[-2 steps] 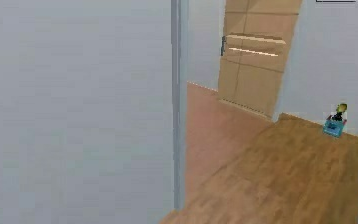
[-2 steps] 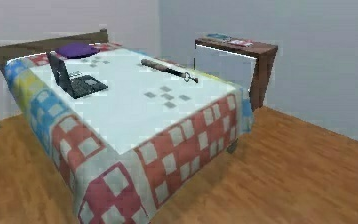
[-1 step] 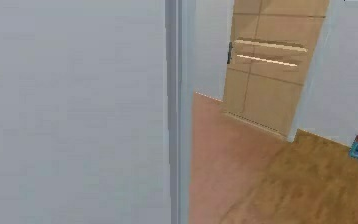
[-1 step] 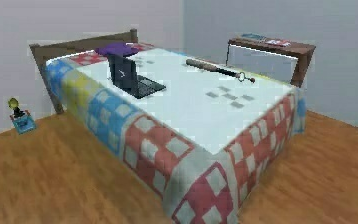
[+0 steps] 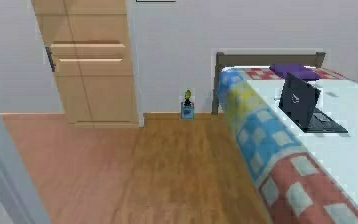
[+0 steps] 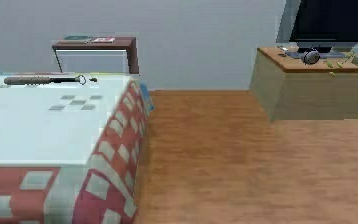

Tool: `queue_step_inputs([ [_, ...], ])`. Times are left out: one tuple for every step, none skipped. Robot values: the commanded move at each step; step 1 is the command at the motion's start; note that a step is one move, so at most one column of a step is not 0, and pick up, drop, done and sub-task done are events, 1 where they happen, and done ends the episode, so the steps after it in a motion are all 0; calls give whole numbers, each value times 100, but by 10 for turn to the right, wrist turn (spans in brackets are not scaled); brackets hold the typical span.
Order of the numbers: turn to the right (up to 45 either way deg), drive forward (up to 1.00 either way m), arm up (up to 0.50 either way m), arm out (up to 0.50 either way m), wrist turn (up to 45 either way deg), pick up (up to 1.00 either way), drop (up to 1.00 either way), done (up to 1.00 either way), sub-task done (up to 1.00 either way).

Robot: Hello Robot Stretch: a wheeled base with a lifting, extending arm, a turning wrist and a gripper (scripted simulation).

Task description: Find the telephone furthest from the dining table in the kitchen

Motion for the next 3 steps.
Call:
queue_step_inputs([
  [0,60,0,0,0,0,0,0,0],
  [-300,0,0,0,0,0,0,0,0],
  [0,50,0,0,0,0,0,0,0],
])
